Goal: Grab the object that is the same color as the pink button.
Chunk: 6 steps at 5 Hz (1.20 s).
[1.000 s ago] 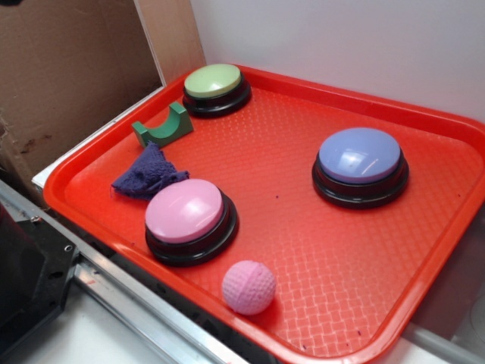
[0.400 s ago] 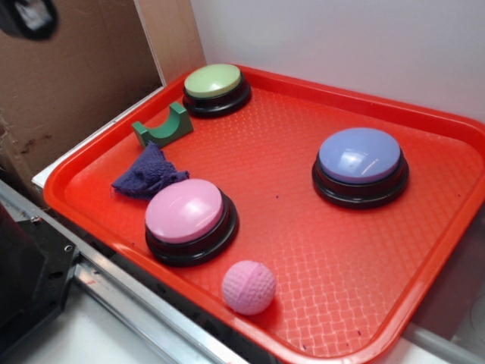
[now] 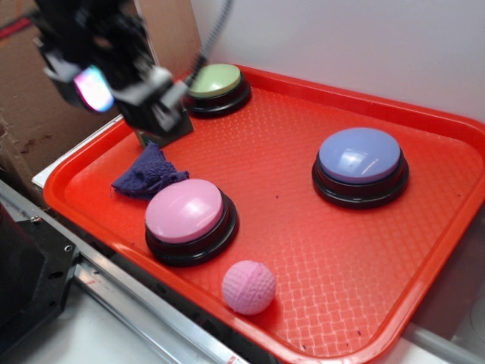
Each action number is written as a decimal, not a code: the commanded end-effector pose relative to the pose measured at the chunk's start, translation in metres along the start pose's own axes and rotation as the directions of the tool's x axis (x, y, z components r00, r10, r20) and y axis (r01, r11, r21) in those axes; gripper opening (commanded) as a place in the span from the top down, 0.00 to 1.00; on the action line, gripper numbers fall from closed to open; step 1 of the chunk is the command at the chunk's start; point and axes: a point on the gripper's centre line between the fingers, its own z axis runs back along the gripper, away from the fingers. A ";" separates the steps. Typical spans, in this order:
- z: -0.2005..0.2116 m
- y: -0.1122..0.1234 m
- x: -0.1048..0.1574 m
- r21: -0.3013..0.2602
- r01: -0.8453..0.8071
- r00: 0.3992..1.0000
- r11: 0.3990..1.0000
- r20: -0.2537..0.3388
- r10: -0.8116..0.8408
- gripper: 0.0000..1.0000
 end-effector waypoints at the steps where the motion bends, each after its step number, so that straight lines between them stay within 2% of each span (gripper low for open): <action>1: -0.052 -0.036 0.001 -0.060 -0.168 0.984 0.984 0.053 0.171 0.00; 2: -0.080 -0.053 -0.001 -0.044 -0.151 0.987 0.988 0.053 0.153 0.00; 4: -0.116 -0.071 -0.003 -0.045 -0.121 0.993 0.992 -0.020 0.120 0.00; 5: -0.128 -0.070 0.004 -0.007 -0.118 0.992 0.993 -0.033 0.118 0.00; 6: -0.134 -0.061 0.015 0.010 -0.140 0.989 0.990 -0.043 0.140 0.26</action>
